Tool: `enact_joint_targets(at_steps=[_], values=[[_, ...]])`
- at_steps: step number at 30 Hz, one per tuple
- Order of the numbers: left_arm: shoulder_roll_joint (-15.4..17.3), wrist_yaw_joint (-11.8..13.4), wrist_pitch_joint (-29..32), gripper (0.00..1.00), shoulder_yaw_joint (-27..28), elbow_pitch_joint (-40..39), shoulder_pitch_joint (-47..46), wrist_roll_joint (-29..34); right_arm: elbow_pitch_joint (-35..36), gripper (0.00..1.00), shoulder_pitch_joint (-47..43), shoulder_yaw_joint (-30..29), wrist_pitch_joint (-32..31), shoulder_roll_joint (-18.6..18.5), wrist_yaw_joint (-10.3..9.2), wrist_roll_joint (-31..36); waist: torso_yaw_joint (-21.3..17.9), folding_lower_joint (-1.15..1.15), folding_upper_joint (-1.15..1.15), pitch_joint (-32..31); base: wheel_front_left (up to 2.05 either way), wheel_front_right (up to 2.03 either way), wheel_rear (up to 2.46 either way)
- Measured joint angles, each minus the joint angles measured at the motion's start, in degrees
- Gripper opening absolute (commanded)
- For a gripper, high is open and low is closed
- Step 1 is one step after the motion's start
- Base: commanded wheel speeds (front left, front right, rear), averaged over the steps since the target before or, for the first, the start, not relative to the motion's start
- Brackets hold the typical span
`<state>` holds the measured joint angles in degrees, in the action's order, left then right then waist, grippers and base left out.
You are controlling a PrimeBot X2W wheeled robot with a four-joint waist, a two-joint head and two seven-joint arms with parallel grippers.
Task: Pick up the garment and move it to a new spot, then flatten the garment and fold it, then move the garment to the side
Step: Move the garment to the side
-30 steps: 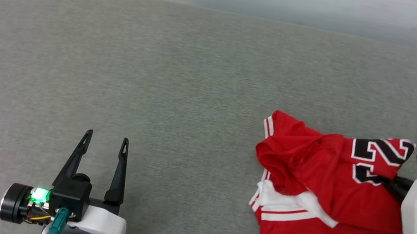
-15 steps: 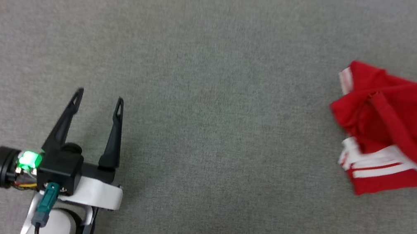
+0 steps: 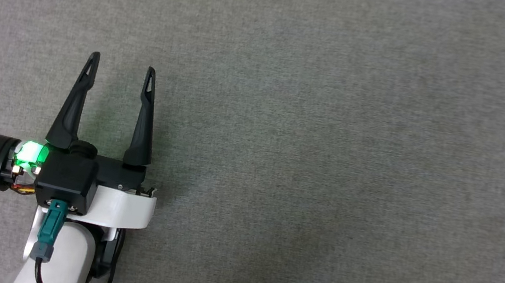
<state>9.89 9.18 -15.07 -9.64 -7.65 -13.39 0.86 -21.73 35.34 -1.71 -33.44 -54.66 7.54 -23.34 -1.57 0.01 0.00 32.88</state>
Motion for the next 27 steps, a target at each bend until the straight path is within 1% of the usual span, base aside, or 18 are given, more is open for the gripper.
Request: enact_joint_targets(at_steps=[4, 7, 8, 9, 11, 15, 17, 22, 27], values=[[0.12, 0.41, 0.00, 1.00, -0.63, -0.88, -0.43, 0.00, -3.08, 0.00, 0.63, -3.23, 0.51, -0.52, -0.01, 1.93, 1.19, 0.00, 0.00, 1.65, 0.00, 0.00, 0.00], [0.23, 0.69, 0.00, 1.00, -0.80, -1.18, -0.82, 0.00, -4.34, 0.00, 1.16, -4.89, 0.78, 1.37, -0.01, 2.70, 1.65, 0.00, 0.00, 2.10, 0.00, 0.00, 0.00], [0.26, 0.79, 0.00, 1.00, -0.82, -1.14, -0.83, -0.01, -4.55, 0.42, 1.27, -5.24, 1.13, 2.23, -0.01, 3.21, 1.65, 0.00, 0.00, 2.00, 0.00, 0.00, 0.00], [0.30, 0.93, 0.00, 1.00, -0.88, -1.07, -0.83, -0.02, -4.72, 1.00, 1.38, -5.54, 1.49, 3.08, -0.01, 4.01, 1.63, 0.00, 0.00, 1.77, 0.00, 0.00, 0.00], [0.33, 1.16, 0.00, 1.00, -1.03, -0.65, -0.80, -0.10, -5.17, 1.00, 1.69, -6.86, 2.68, 4.53, -0.01, 4.94, 1.61, 0.00, 0.00, 1.03, 0.00, 0.00, 0.00], [0.33, 1.86, 0.00, 1.00, -1.04, 0.13, 0.46, -0.51, -4.95, 1.00, 1.10, -9.18, 6.72, 5.75, -0.01, 8.18, 1.68, 0.00, 0.00, -1.44, 0.00, 0.00, 0.00], [0.33, 2.01, 0.00, 1.00, -1.00, 0.60, 1.49, -0.64, -3.94, 1.00, -0.37, -9.44, 8.84, 6.51, -0.01, 9.11, 1.70, -0.01, 0.00, -3.04, 0.00, 0.00, 0.00], [0.33, 2.63, 0.00, 1.00, -0.52, 1.70, 4.94, -1.41, 1.31, 1.00, -3.04, -10.78, 16.29, 12.35, -0.01, 8.31, 1.60, -0.01, 0.00, -7.78, 0.00, 0.00, 0.00], [0.42, 2.67, 0.00, 1.00, 0.48, 2.46, 8.31, -2.24, 9.04, 1.00, -6.22, -9.83, 24.29, 17.45, -0.01, 8.80, 1.61, -0.01, 0.00, -12.71, 0.00, 0.00, 0.00]])
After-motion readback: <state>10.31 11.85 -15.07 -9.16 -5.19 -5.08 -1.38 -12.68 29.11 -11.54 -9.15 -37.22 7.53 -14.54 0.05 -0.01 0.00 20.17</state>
